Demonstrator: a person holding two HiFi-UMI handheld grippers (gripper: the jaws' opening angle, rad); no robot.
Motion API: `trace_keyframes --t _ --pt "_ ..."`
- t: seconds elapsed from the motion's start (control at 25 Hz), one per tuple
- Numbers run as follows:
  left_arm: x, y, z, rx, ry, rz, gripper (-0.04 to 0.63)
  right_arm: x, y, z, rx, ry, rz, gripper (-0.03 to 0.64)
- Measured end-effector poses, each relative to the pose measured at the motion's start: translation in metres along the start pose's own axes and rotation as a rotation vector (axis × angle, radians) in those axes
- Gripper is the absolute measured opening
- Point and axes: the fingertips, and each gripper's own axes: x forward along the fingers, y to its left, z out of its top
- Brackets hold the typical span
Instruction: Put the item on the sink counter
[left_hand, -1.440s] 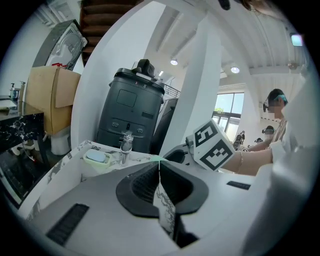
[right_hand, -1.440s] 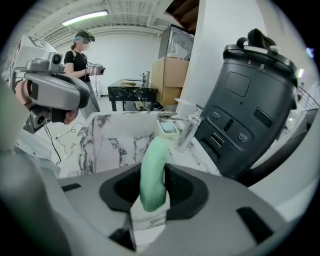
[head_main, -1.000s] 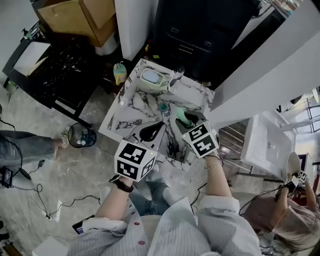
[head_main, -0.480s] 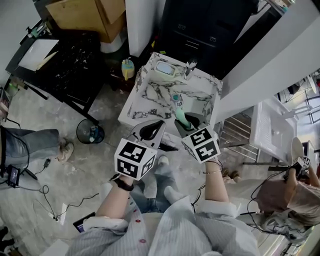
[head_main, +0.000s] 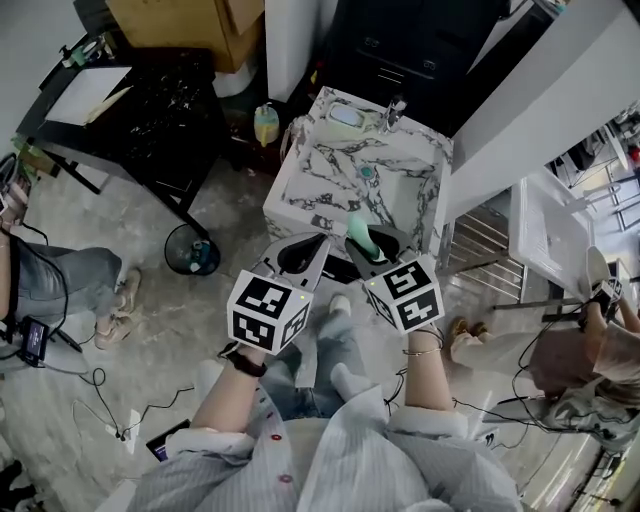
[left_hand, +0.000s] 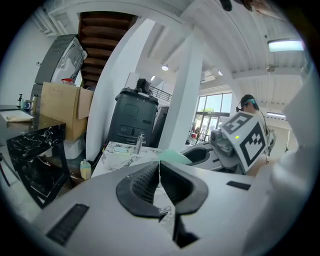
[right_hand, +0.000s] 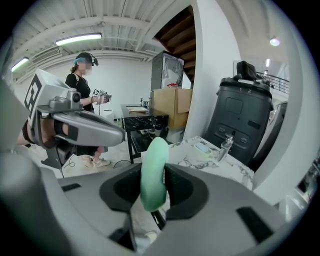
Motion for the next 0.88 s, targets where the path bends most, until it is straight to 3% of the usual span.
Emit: trace_keyframes --t 0.48,0.88 --pt "-0.042 -0.007 -0.028 -0.021 0.006 -0.007 0.020 -0.024 0.059 -0.015 0.094 -0.010 -0.008 0.127" --pt "-0.032 -0.003 -0.050 -0.098 0.034 0.045 0.020 -0.026 0.066 -0.044 0.128 0.040 0.034 0.127"
